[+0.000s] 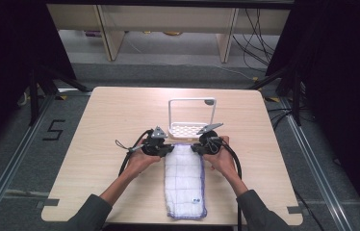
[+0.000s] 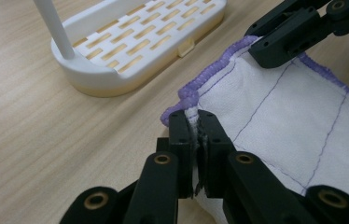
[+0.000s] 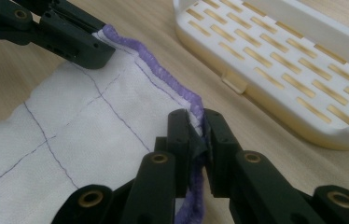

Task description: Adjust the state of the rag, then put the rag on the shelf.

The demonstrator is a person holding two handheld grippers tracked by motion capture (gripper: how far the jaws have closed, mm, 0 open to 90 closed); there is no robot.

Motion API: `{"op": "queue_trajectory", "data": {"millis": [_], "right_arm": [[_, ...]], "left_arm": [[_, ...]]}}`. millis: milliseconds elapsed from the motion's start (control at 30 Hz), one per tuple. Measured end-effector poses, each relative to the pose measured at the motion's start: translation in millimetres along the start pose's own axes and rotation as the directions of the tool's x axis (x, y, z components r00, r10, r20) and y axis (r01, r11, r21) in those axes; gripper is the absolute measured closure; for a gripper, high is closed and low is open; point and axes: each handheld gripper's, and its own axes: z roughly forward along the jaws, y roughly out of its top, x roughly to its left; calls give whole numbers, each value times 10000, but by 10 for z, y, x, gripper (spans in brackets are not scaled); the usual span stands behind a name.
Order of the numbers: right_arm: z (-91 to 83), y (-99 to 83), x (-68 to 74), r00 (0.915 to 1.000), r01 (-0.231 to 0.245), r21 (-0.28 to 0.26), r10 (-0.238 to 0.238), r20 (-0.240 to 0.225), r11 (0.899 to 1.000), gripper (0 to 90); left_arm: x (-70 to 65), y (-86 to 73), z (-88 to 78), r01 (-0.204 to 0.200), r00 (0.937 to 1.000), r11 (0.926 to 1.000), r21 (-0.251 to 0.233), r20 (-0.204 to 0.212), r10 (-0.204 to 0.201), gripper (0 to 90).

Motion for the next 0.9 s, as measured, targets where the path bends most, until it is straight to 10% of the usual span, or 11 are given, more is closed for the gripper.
{"op": "queue_trajectory", "data": {"millis": [900], "right_arm": [[-299, -11, 117, 9998, 108, -810, -119, -134, 9967, 824]], "left_arm": [[-124, 118, -187, -159, 9996, 9990, -423, 233, 169, 853]]}}
